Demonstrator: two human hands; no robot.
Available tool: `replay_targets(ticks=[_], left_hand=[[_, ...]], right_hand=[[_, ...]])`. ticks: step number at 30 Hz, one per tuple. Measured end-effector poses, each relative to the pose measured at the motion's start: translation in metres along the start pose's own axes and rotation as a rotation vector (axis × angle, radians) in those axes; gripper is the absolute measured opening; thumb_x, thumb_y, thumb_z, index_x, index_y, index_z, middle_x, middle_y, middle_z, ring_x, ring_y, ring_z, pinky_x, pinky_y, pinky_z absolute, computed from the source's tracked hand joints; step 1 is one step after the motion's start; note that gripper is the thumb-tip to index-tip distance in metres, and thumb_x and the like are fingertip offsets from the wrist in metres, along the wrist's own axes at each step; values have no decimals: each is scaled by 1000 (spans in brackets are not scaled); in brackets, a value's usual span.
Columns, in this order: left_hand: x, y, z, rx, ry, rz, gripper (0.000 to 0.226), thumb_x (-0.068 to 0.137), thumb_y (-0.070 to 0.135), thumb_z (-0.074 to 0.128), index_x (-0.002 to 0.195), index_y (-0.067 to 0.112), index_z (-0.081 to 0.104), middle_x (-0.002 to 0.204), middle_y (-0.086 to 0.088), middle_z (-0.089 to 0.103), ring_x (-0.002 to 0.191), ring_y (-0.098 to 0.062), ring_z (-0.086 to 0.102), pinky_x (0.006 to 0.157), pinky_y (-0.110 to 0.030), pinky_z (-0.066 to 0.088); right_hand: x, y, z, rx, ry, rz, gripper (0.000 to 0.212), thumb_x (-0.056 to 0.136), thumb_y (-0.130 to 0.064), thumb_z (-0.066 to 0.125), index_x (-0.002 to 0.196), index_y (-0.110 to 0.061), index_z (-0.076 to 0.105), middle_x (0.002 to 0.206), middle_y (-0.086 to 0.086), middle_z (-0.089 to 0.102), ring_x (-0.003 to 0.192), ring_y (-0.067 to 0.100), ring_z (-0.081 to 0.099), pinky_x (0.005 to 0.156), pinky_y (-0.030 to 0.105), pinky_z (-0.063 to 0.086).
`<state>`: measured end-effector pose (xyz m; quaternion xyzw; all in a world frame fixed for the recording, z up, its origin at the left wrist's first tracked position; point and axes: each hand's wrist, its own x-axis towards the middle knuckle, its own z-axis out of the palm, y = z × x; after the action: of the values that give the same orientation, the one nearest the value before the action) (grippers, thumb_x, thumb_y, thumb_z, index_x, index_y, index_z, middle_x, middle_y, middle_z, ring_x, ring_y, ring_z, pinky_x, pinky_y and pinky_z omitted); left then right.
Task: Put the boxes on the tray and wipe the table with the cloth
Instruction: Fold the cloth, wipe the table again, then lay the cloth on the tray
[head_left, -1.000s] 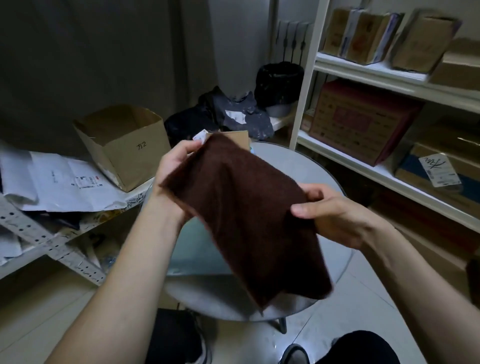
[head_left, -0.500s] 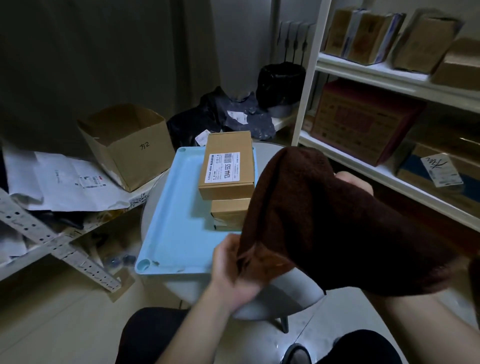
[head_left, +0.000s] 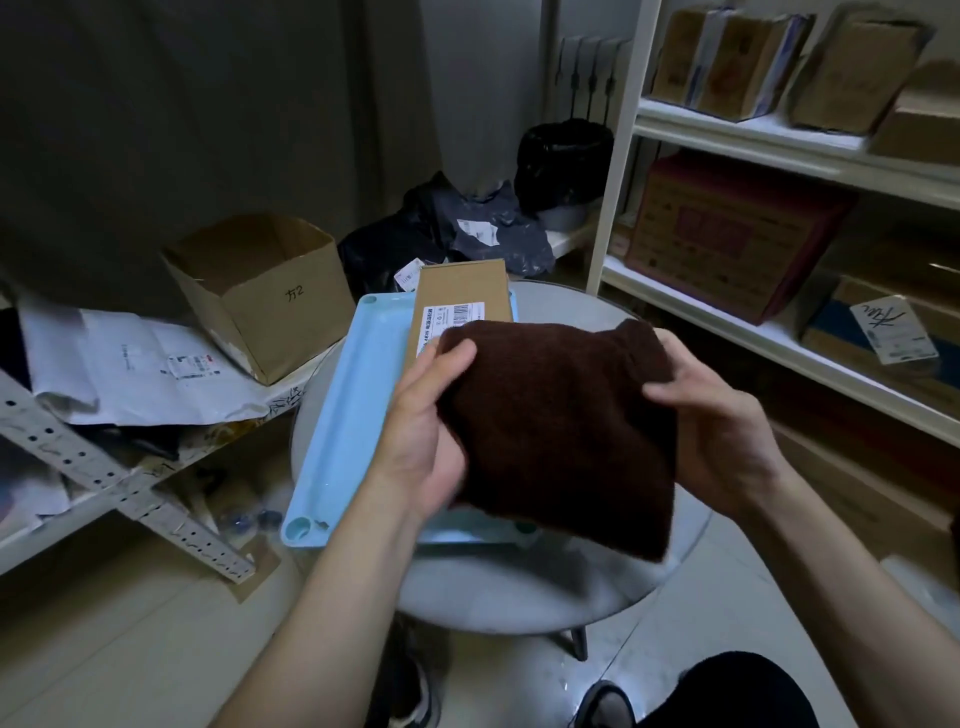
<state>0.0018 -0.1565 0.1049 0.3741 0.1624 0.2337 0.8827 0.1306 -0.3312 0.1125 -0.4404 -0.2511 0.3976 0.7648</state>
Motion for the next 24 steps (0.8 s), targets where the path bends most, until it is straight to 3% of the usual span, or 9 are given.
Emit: replay_targets(ticks=[3, 5, 8, 11, 14, 17, 20, 24], left_hand=[[10, 14, 2, 208, 35, 142, 39, 75, 4, 69, 113, 6, 61, 101, -13, 72, 91, -24, 70, 81, -32, 58], [13, 21, 7, 289, 56, 206, 51, 76, -5, 72, 122, 6, 54, 101, -12, 72, 88, -23, 70, 77, -32, 60], [14, 32, 11, 375, 25, 273, 62, 83, -11, 67, 133, 19, 45, 82, 0, 76, 79, -16, 71, 75, -30, 60], [16, 42, 11, 551, -16, 325, 54, 83, -8, 69, 126, 21, 57, 82, 5, 74, 80, -10, 69, 76, -25, 55], [20, 46, 12, 728, 22, 324, 41, 81, -7, 73, 117, 11, 68, 86, 3, 69, 72, 1, 65, 67, -15, 50], [23, 49, 10, 941, 48, 335, 42, 79, -3, 77, 117, 13, 69, 87, 7, 66, 68, 8, 61, 65, -10, 47], [26, 52, 5, 1156, 67, 329, 43, 79, 8, 80, 116, 26, 70, 92, 14, 66, 81, 1, 63, 72, -14, 46], [23, 52, 2, 1362, 106, 406, 20, 80, 16, 79, 87, 31, 69, 95, 12, 57, 93, -13, 56, 74, -15, 40]], right_hand=[[2, 2, 1, -54, 107, -89, 23, 89, -12, 58, 112, -9, 57, 106, 8, 72, 104, 23, 68, 90, 33, 54], [5, 0, 4, -108, 222, -185, 24, 86, -9, 63, 110, -7, 59, 98, 6, 75, 99, 21, 70, 84, 30, 55], [8, -8, 8, -155, 333, -272, 24, 84, -3, 66, 105, -12, 58, 91, 4, 76, 91, 18, 71, 78, 28, 55], [9, -16, 9, -240, 334, -270, 41, 79, 0, 71, 110, -18, 52, 93, 8, 75, 90, 21, 72, 81, 30, 56], [9, -23, 11, -515, 332, -173, 58, 78, 0, 76, 127, -25, 58, 98, 5, 76, 95, 14, 72, 85, 25, 57], [10, -25, 14, -836, 451, -165, 33, 77, -12, 81, 106, -27, 74, 91, -6, 76, 88, 10, 71, 83, 30, 59], [13, -24, 16, -895, 498, -219, 20, 77, -15, 81, 89, -30, 76, 85, -6, 72, 81, 11, 66, 72, 28, 54], [13, -25, 19, -941, 454, -206, 17, 81, -12, 77, 87, -27, 73, 108, -3, 58, 104, 10, 53, 91, 26, 44]])
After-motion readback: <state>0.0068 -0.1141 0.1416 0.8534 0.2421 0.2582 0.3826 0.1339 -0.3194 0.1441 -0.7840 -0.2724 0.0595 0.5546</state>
